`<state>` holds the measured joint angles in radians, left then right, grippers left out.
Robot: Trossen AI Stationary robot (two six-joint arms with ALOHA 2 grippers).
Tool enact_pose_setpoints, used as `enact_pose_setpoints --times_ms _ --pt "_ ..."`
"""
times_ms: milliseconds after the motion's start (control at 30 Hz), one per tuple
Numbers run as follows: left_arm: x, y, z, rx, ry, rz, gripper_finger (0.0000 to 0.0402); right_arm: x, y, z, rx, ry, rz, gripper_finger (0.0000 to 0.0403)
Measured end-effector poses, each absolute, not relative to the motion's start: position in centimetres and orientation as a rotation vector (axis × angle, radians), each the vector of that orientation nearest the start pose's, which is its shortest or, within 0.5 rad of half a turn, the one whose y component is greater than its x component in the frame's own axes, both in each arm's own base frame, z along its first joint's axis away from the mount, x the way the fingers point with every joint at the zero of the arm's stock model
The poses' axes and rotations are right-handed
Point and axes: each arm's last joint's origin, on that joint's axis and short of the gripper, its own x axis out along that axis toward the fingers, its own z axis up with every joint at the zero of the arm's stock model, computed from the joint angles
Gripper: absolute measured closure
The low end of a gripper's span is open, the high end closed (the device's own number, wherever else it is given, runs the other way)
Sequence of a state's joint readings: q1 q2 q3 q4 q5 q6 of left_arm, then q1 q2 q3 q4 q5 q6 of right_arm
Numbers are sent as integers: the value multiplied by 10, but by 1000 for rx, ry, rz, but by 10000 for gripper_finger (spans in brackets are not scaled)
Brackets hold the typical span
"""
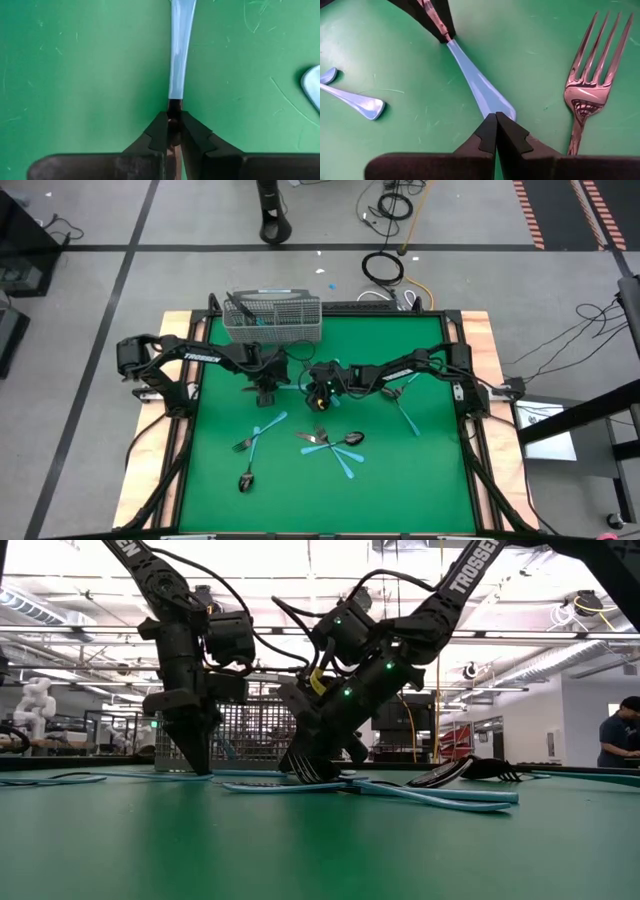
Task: Sort silverware
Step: Put the table knife into the silverware rack
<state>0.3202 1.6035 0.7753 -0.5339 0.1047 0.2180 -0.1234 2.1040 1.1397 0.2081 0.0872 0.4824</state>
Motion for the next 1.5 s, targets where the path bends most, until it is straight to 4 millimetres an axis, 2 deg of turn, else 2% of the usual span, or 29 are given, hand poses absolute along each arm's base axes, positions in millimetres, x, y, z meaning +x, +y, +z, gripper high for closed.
enact_pose_setpoints --times_ms 267,633,800,1067,1500 --pt "248 79 135 -104 1340 35 378 410 -53 97 468 695 -376 403" --pt "257 82 165 -86 1316 42 400 411 -51 106 398 661 -376 403" --pt "258 82 166 -91 1314 46 397 409 -49 115 380 655 -370 403" --pt "259 82 167 -95 1301 41 396 409 -49 115 366 658 -385 403" --pt "259 82 167 -96 1294 40 395 398 -49 103 389 681 -426 403"
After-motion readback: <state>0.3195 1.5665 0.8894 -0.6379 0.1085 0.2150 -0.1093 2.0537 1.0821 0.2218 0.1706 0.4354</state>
